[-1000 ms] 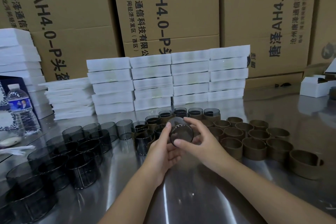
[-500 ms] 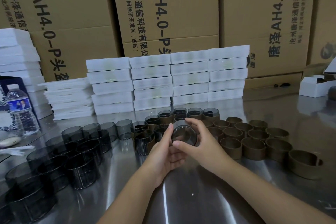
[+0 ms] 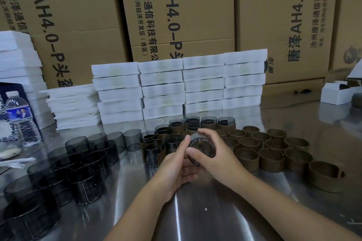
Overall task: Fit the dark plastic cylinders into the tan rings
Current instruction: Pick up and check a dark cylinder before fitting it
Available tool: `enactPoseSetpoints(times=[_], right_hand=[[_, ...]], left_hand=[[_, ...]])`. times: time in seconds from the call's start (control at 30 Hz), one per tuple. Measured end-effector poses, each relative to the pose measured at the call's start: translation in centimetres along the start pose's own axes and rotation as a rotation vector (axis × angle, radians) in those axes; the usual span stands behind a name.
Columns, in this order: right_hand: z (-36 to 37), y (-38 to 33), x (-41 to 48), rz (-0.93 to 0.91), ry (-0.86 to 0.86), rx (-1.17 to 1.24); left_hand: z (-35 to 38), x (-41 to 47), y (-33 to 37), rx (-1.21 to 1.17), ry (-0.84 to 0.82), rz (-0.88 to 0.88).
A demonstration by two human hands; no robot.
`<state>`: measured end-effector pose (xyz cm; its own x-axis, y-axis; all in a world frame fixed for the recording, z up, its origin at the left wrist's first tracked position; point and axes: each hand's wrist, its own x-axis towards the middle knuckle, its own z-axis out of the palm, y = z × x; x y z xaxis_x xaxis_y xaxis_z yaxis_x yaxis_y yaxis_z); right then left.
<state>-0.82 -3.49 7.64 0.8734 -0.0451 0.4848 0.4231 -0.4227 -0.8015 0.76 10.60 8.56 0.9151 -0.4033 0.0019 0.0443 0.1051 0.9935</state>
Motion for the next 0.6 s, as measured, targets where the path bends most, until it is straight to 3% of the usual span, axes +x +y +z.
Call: enactPoseSetpoints(times=[0.6], right_hand=[[-0.16, -0.12, 0.17, 0.026, 0.01, 0.078]], left_hand=[[0.43, -0.29, 0.17, 0.006, 0.02, -0.019]])
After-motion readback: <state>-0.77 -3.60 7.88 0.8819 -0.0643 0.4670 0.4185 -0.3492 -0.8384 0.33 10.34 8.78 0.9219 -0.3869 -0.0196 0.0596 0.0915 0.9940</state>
